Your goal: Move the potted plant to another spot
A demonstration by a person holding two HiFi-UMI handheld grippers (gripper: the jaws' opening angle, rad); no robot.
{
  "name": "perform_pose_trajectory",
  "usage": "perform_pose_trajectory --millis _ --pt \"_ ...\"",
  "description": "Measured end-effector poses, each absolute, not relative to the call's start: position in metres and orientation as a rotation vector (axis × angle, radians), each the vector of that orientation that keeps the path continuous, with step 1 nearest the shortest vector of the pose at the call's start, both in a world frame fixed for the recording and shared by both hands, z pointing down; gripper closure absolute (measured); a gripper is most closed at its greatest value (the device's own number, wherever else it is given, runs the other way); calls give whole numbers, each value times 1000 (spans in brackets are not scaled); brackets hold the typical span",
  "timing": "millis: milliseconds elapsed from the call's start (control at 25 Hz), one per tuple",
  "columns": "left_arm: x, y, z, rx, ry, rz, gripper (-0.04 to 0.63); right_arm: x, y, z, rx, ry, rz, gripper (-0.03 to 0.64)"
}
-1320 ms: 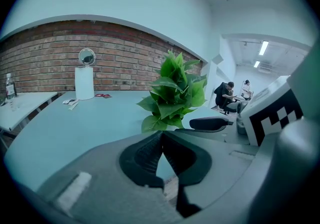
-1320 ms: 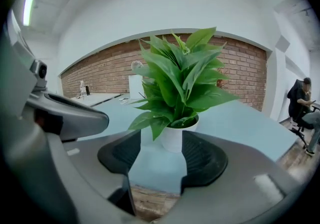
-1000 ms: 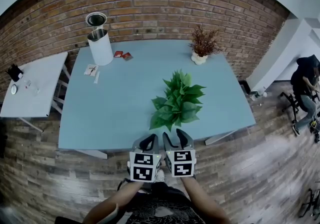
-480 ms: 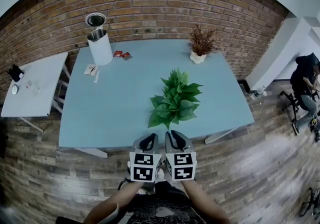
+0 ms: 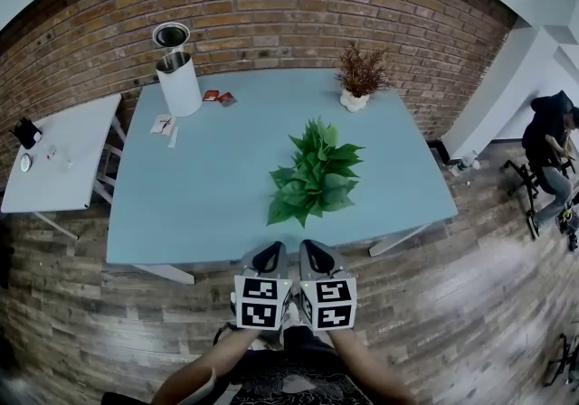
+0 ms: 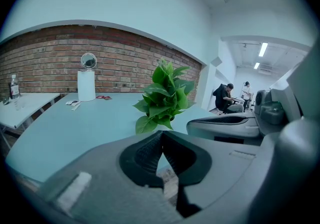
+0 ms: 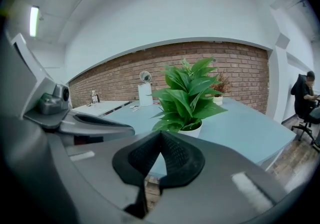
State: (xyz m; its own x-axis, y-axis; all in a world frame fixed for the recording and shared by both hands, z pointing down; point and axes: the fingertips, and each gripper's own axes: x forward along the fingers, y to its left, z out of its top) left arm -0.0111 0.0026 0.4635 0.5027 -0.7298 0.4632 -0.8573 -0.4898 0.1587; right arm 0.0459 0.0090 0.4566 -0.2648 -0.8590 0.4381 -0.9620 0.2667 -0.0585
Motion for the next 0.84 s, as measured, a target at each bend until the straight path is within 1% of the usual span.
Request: perform_pose_trajectory --millis 840 --pt "-29 10 460 2381 -1343 474 594 33 12 457 1664 -2248 477 611"
